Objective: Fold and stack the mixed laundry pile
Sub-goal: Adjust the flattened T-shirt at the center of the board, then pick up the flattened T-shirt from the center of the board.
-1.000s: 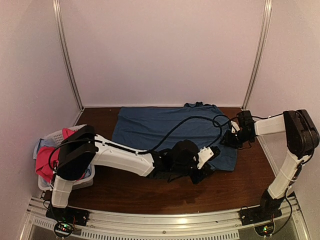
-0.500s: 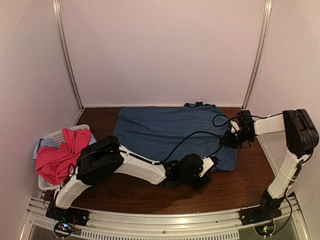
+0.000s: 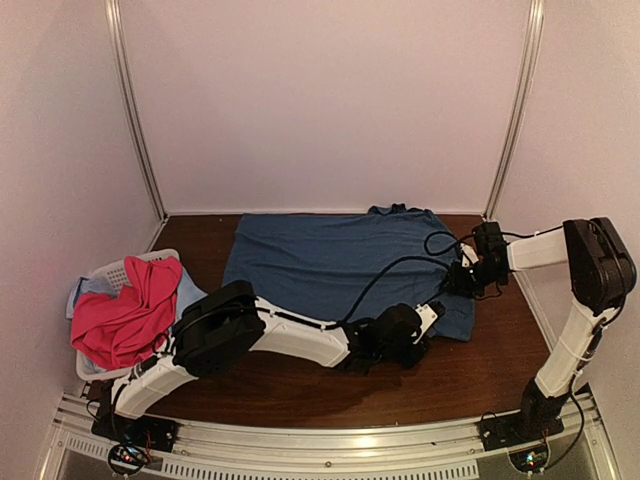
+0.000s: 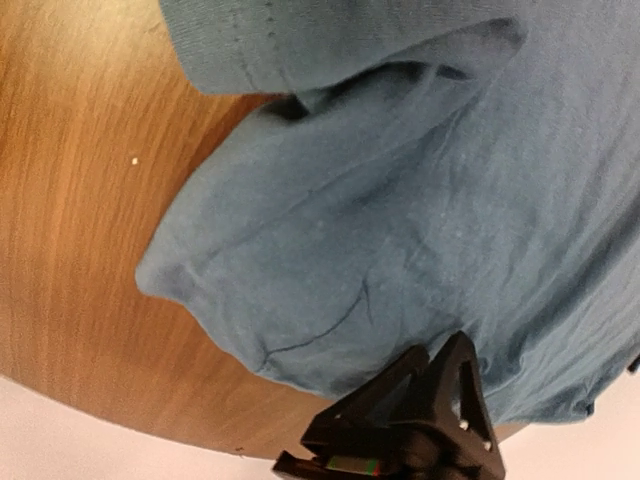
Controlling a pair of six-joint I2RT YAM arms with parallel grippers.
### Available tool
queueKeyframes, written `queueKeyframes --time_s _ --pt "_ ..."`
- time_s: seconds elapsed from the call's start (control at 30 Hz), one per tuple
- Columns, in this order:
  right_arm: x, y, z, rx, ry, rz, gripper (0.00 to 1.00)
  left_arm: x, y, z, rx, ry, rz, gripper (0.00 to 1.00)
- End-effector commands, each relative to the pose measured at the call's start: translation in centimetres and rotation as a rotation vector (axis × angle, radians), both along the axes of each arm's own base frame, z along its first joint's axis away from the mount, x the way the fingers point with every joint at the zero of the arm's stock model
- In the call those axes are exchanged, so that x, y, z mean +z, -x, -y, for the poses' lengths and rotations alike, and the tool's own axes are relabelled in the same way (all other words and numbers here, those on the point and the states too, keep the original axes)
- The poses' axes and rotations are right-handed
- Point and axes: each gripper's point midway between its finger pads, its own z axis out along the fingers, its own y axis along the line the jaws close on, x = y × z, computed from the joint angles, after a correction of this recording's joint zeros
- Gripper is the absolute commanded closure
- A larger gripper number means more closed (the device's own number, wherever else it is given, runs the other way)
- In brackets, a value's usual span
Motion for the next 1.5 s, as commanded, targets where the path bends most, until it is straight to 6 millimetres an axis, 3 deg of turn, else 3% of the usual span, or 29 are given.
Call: queueKeyframes --time_s 0.0,0.2,0.4,0.53,0.6,0.67,0.7,0.77,0.83,0.9,1.0,1.1,1.3,1.47 --pt "-0.8 0.0 0.6 -0.001 0.029 -0.007 0.69 2.4 1.0 -1.2 -0.040 0.044 -0.023 1.00" --pt "-0.4 -0.3 0.7 -0.005 0.036 0.003 0.70 8.8 5.5 -1.9 -0.238 0.190 -0.085 1.00" --pt "0.0 -0.7 0.8 -0.005 0.041 0.011 0.71 12.9 9.8 -1.2 -0.459 0.281 -0.213 1.00" --pt "0.3 -0.8 0.7 0.000 0.040 0.016 0.71 15.8 10.8 -0.4 -0.528 0.365 -0.290 1.00" --pt "1.2 -0.9 0.6 0.005 0.033 0.037 0.70 16.4 8.9 -0.2 -0.467 0.402 -0.321 1.00" --pt "2.9 -1.0 0.4 0.007 0.016 0.073 0.65 15.7 5.5 -0.3 -0.363 0.420 -0.376 1.00" --pt "3.9 -1.0 0.4 0.008 0.013 0.092 0.62 14.9 3.0 -0.7 -0.302 0.429 -0.410 0.96" --pt "6.6 -0.9 0.3 0.008 0.007 0.143 0.57 12.8 0.1 -1.4 -0.235 0.438 -0.481 0.82" --pt "9.3 -0.4 0.4 0.010 0.004 0.196 0.52 11.4 -0.5 -1.9 -0.269 0.451 -0.547 0.69" --pt "11.3 0.5 0.4 0.010 -0.005 0.234 0.49 11.1 -0.5 -2.7 -0.315 0.457 -0.565 0.60" --pt "12.5 3.0 -0.1 0.013 -0.038 0.250 0.46 11.3 -1.7 -5.2 -0.258 0.462 -0.559 0.48" --pt "12.0 6.4 -1.6 0.062 -0.068 0.230 0.45 10.1 -4.8 -8.6 -0.086 0.419 -0.566 0.49" --pt "10.4 12.1 -5.7 0.185 -0.060 0.188 0.49 9.4 -7.1 -14.9 0.097 0.336 -0.546 0.49" --pt "7.1 15.2 -7.7 0.238 -0.033 0.087 0.51 9.6 -8.6 -21.4 0.305 0.189 -0.469 0.48"
